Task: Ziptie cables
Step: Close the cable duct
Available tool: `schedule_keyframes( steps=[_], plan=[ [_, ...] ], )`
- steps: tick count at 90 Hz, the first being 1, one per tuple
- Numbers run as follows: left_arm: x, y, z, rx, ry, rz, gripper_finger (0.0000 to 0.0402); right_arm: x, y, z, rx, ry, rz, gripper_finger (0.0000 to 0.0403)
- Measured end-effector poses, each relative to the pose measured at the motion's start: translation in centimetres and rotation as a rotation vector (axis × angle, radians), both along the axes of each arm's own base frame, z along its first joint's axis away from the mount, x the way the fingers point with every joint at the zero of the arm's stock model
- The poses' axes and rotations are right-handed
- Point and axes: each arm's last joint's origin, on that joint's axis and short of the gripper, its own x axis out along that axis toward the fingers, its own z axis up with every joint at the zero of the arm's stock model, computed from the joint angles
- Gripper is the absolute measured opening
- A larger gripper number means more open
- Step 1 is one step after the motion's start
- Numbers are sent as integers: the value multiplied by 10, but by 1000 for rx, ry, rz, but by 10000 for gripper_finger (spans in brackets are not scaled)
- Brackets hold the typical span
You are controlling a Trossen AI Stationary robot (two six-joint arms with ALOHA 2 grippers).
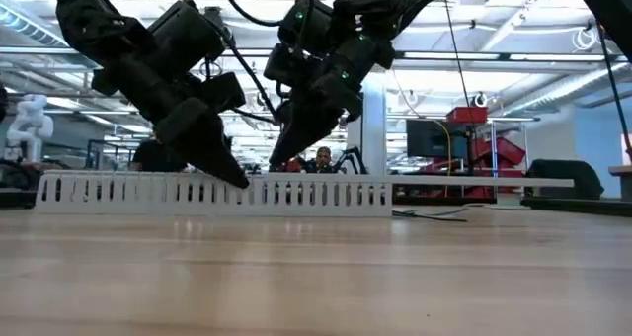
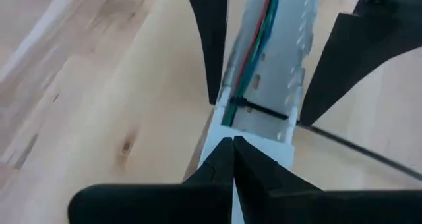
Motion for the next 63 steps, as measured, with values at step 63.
schedule_keyframes(
  steps=[63],
  plan=[
    [10, -3, -23, -8, 15, 2, 297, -6, 6, 5, -69, 59, -19, 0]
  ],
)
